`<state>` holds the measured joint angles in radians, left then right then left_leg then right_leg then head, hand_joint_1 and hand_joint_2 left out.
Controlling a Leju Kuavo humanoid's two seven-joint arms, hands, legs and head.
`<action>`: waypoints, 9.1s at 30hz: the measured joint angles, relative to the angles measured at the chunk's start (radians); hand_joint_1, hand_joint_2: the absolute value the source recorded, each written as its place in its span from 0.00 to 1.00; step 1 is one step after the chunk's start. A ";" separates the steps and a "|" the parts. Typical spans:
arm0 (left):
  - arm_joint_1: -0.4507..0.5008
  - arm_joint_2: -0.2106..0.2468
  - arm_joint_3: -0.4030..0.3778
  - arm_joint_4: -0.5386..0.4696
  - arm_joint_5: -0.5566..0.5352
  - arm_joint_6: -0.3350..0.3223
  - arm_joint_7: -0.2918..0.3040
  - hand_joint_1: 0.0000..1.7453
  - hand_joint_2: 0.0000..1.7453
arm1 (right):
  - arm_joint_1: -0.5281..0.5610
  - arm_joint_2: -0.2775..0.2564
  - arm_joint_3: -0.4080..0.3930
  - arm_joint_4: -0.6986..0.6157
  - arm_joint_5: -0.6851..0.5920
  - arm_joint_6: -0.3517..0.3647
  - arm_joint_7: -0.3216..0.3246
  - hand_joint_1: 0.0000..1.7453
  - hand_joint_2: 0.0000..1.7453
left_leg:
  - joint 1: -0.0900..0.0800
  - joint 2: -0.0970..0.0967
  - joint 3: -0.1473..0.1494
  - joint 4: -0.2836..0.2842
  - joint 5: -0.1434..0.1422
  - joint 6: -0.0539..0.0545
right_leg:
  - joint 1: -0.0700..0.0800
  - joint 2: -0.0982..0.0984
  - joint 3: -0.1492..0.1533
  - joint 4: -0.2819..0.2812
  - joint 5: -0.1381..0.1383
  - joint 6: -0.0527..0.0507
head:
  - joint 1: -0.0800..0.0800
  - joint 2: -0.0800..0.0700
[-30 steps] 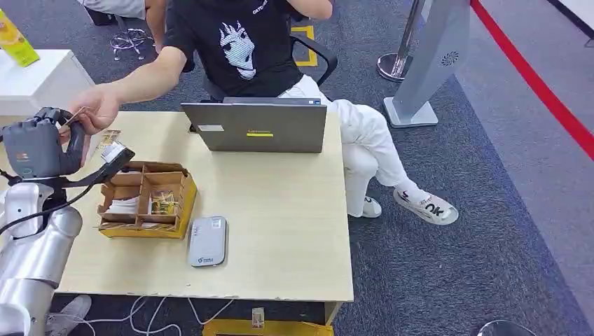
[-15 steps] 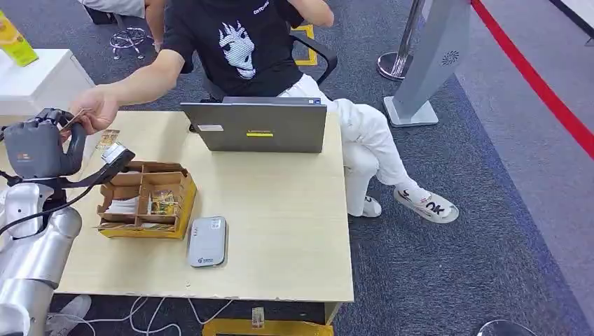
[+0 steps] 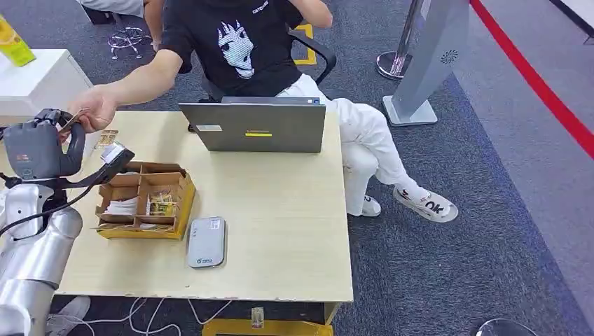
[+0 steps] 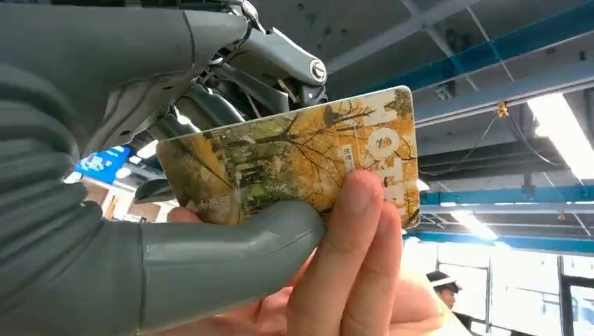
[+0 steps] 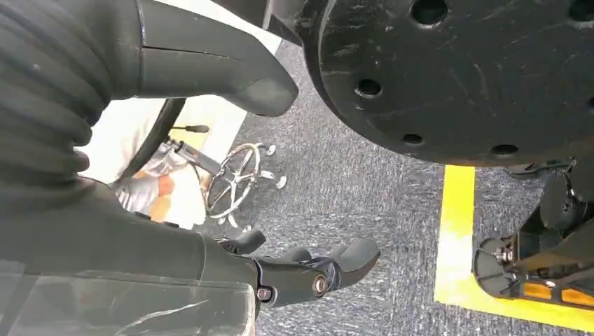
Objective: Pass the card to the sensor for recognition and then transmit it.
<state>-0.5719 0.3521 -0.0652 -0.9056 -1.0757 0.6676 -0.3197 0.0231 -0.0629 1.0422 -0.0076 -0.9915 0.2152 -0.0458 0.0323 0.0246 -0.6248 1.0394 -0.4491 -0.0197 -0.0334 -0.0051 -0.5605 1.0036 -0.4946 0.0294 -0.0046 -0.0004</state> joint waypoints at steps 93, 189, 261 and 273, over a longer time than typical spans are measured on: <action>0.563 0.046 -0.095 -0.291 -0.098 -0.196 0.053 0.00 1.00 | 0.017 0.036 -0.022 0.008 -0.075 -0.002 -0.017 0.00 1.00 | 0.000 -0.001 0.001 0.000 -0.004 0.000 | 0.000 -0.002 0.002 0.000 -0.004 0.001 | 0.000 0.000; 0.478 0.027 -0.209 -0.307 -0.196 -0.194 0.144 0.00 1.00 | 0.017 0.025 -0.021 0.010 -0.083 -0.005 -0.017 0.00 1.00 | 0.000 -0.001 0.003 0.000 -0.004 0.001 | 0.000 -0.002 0.003 0.000 -0.004 0.002 | 0.000 0.000; 0.406 0.021 -0.248 -0.195 -0.191 -0.180 0.117 0.00 1.00 | 0.014 0.025 -0.021 0.010 -0.067 0.001 -0.017 0.00 1.00 | 0.000 -0.001 0.003 0.000 -0.004 0.001 | 0.000 -0.002 0.004 0.000 -0.004 0.001 | 0.000 0.000; 0.406 0.021 -0.248 -0.195 -0.191 -0.180 0.117 0.00 1.00 | 0.014 0.025 -0.021 0.010 -0.067 0.001 -0.017 0.00 1.00 | 0.000 -0.001 0.003 0.000 -0.004 0.001 | 0.000 -0.002 0.004 0.000 -0.004 0.001 | 0.000 0.000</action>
<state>-0.1663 0.3735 -0.3136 -1.1002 -1.2669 0.4871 -0.2026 0.0368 -0.0378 1.0212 0.0023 -1.0582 0.2163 -0.0626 0.0319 0.0233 -0.6217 1.0397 -0.4532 -0.0191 -0.0339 -0.0068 -0.5566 1.0033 -0.4982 0.0306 -0.0046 -0.0004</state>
